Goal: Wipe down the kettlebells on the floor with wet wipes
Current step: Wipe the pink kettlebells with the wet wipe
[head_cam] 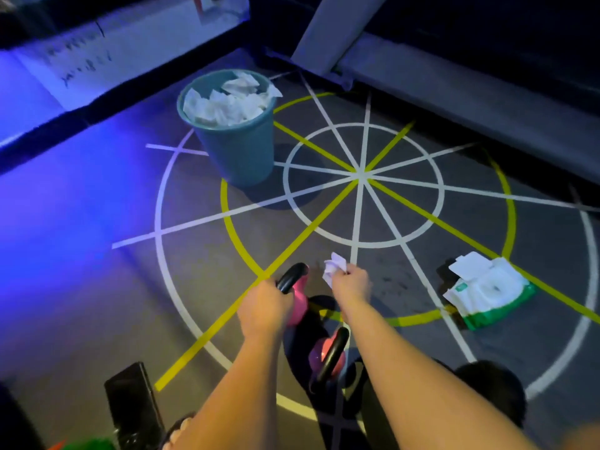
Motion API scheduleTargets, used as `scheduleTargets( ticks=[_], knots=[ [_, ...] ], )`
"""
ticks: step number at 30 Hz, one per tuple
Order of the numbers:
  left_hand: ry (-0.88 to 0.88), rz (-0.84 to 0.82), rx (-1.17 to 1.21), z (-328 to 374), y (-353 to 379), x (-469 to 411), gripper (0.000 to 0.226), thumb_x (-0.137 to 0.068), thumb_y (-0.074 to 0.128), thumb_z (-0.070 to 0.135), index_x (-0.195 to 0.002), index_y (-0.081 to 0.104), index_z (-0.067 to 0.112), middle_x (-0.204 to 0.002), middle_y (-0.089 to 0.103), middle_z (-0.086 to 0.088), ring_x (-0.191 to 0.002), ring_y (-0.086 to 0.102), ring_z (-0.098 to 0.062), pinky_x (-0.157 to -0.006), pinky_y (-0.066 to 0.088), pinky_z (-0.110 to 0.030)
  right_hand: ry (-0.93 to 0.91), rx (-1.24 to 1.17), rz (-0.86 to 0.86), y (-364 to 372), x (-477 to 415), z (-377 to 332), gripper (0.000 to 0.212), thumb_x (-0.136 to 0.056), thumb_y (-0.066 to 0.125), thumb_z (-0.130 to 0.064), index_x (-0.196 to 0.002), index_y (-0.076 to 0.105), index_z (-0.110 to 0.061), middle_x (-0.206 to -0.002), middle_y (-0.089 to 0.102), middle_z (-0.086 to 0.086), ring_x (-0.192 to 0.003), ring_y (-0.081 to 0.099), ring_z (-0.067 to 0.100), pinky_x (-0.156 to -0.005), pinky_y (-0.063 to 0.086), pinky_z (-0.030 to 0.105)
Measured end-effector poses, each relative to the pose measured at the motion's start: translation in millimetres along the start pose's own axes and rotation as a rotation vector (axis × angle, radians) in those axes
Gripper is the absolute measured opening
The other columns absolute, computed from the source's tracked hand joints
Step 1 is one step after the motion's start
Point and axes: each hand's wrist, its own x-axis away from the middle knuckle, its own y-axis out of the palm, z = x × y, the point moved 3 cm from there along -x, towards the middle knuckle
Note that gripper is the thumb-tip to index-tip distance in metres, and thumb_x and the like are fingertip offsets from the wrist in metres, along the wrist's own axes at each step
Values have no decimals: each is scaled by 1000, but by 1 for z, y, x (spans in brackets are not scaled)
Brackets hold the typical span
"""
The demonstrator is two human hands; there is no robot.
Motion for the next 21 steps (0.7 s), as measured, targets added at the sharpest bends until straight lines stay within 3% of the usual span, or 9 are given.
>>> scheduleTargets(
  ticks=[2,4,7,10,13,16,19,21],
  knots=[
    [-6,9,-13,-6,0,-10,30,-90,56,41,-102,71,17,-97,72,-15,-96,67,-41,-78,52,-38,95,-88,-162,23,-2,6,14,-89,67,-25,-99,75,-19,-73,67,3,-70,61,21,-67,50,27],
    [-9,20,-25,-11,-2,-18,33,-90,56,41,-103,71,16,-97,72,-16,-95,67,-42,-80,55,-40,160,-201,-286,43,5,7,20,-91,66,-31,-98,74,-14,-76,69,9,-73,64,24,-75,52,35],
    [-20,23,-38,-17,-4,-22,29,-89,57,37,-103,71,16,-98,72,-16,-96,67,-42,-80,54,-39,121,-199,-231,53,4,5,25,-91,63,-37,-77,72,-18,-71,65,10,-65,60,21,-69,47,34],
    [-11,27,-65,-18,0,-19,29,-88,58,38,-101,71,15,-97,73,-14,-95,68,-40,-77,52,-37,5,-172,-211,57,-2,-11,31,-96,58,-38,-81,73,-16,-72,70,3,-65,61,16,-64,46,27],
    [41,38,-82,-10,4,-13,31,-88,55,43,-96,71,18,-94,73,-9,-93,68,-37,-72,49,-34,-140,2,-228,56,0,-16,35,-99,52,-40,-87,74,-16,-75,69,-1,-69,61,15,-63,46,28],
    [71,23,-93,-3,9,-3,34,-86,54,50,-91,68,20,-87,71,-5,-87,68,-34,-71,52,-33,-46,-62,-188,44,0,7,33,-98,51,-44,-91,74,-21,-80,72,0,-73,65,17,-73,53,34],
    [53,8,-83,-2,8,1,36,-83,57,55,-89,68,21,-78,68,-1,-82,68,-31,-70,54,-32,85,-153,-206,37,2,27,36,-99,52,-44,-78,69,-20,-72,68,4,-60,60,17,-67,51,33],
    [51,-27,-73,1,3,2,33,-84,60,52,-87,66,19,-69,59,2,-84,68,-33,-67,49,-30,67,-40,-213,32,1,26,44,-95,52,-53,-72,65,-18,-71,67,5,-63,59,19,-69,49,34]
  ],
)
